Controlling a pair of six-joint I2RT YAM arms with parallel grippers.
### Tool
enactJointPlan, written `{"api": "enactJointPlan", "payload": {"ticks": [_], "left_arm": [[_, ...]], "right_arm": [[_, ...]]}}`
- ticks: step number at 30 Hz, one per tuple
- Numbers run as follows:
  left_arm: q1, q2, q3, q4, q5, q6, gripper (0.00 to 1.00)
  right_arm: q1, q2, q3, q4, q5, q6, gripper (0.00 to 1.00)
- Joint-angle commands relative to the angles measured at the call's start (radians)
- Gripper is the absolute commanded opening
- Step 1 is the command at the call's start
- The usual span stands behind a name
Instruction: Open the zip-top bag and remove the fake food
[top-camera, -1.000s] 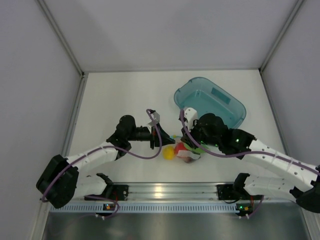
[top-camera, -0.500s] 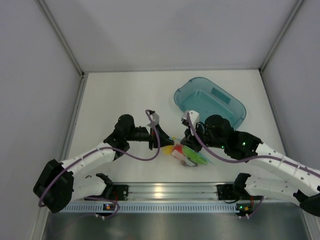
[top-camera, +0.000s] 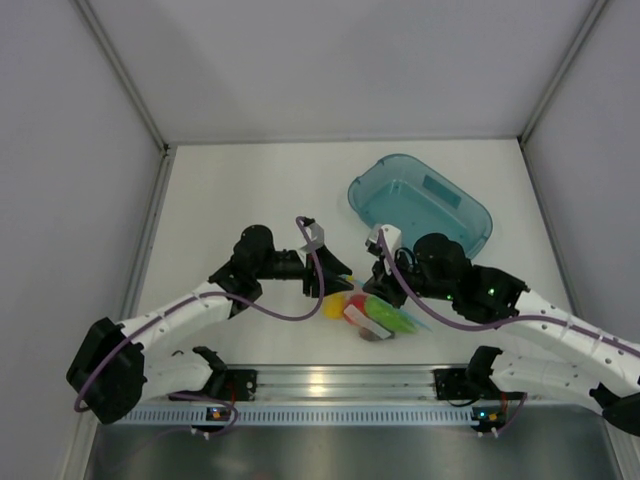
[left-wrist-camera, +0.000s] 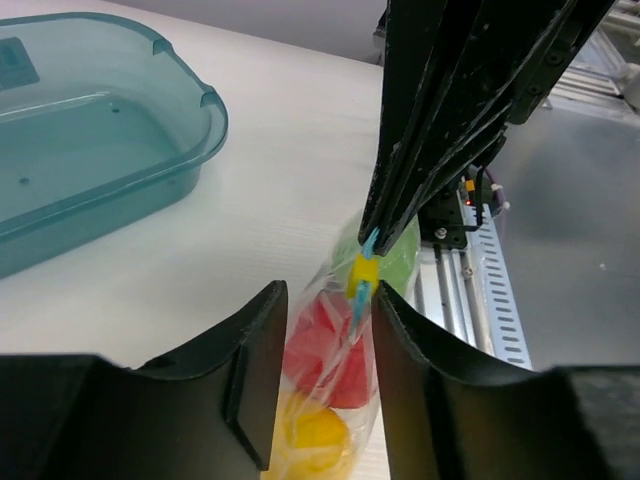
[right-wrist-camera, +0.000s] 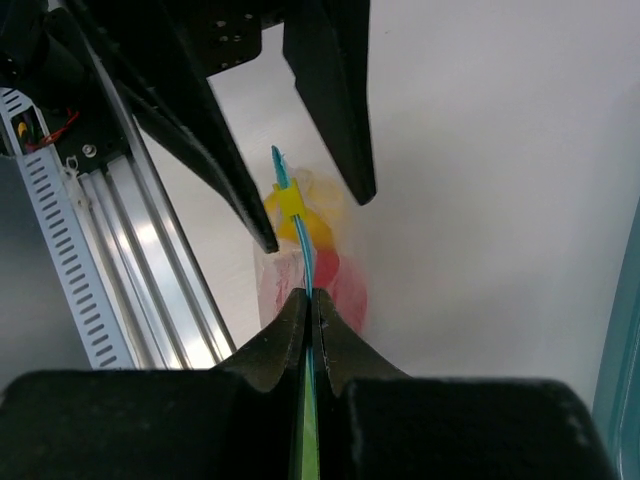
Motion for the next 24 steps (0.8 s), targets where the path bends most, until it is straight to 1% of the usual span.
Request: {"api": "enactJointPlan", "payload": {"ticks": [1,2,6,7,8,9,10,14,16,18,19,21,22,23,24], "left_arm": [[-0.006,0.020,0.034,0.021,0.017,0.036,0.43],[-0.008,0.019,0.035,0.021,0.018,0.036,0.40],[-0.009,0.016,0.029,0.021,0.030,0.036,0.39],[-0.009,0.013,0.029,0.021,0.037,0.036,0.31],[-0.009,0.013,0.029,0.021,0.035,0.034,0.12],[-0.009,0.010,0.029,0.021,0.035,0.031,0.05],[-0.011,0.004,0.031,0.021,0.035,0.028,0.00],[-0.011,-0.010,0.038,0.021,0.041,0.010,0.00],[-0.011,-0.015,0.044,0.021,0.057,-0.001,0.00],[-0.011,-0.018,0.046,0.022,0.061,-0.006,0.00],[-0.011,-0.019,0.045,0.021,0.069,-0.009,0.00],[-0.012,-0.016,0.046,0.022,0.072,-0.013,0.00],[-0.012,-0.016,0.048,0.021,0.070,-0.019,0.00],[-0.012,-0.015,0.049,0.021,0.069,-0.022,0.00],[-0.012,-0.013,0.051,0.021,0.070,-0.024,0.00]], "right_arm": [[0.016,-0.035,0.003,0.071,-0.011,-0.009,0.00],[0.018,-0.038,0.003,0.071,-0.011,-0.009,0.00],[0.016,-0.053,0.001,0.074,-0.003,-0.009,0.00],[0.016,-0.056,0.000,0.075,-0.003,-0.009,0.00],[0.016,-0.058,-0.002,0.075,-0.001,-0.009,0.00],[0.016,-0.059,-0.003,0.078,0.000,-0.007,0.00],[0.016,-0.061,-0.003,0.080,0.002,-0.006,0.00],[0.016,-0.052,-0.012,0.082,-0.020,-0.007,0.01],[0.016,-0.050,-0.011,0.091,-0.029,-0.006,0.21],[0.016,-0.046,0.001,0.098,-0.040,-0.009,0.25],[0.016,-0.041,0.009,0.105,-0.041,-0.009,0.29],[0.016,-0.023,0.035,0.108,-0.047,-0.009,0.32],[0.016,-0.014,0.044,0.108,-0.041,-0.009,0.35],[0.016,0.005,0.063,0.102,-0.038,-0.009,0.36],[0.016,0.016,0.073,0.100,-0.035,-0.045,0.36]]}}
